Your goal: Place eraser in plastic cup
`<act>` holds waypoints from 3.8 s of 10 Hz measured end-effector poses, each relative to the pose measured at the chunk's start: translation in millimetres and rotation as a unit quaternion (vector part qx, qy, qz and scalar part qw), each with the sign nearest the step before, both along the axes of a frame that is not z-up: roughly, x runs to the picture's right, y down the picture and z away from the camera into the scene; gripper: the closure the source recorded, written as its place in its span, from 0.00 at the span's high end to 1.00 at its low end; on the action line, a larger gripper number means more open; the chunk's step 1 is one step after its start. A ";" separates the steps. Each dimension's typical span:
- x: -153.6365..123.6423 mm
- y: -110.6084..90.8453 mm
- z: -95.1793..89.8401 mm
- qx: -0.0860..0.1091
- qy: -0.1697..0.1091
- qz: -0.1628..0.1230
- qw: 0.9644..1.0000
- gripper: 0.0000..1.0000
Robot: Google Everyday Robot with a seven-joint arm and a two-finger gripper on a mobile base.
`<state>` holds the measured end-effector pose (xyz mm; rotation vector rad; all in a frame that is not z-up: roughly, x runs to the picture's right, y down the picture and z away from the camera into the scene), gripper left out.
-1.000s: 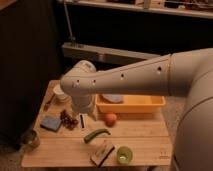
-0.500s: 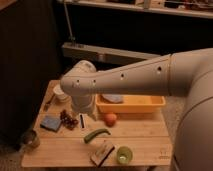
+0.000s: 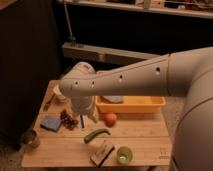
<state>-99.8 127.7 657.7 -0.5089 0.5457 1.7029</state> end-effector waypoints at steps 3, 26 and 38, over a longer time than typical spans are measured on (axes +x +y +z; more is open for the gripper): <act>5.7 0.8 3.2 -0.013 0.004 -0.010 1.000 0.65; 149.7 77.9 58.0 -0.160 0.008 0.125 0.979 0.65; 104.6 114.7 72.3 -0.232 0.005 0.134 0.963 0.65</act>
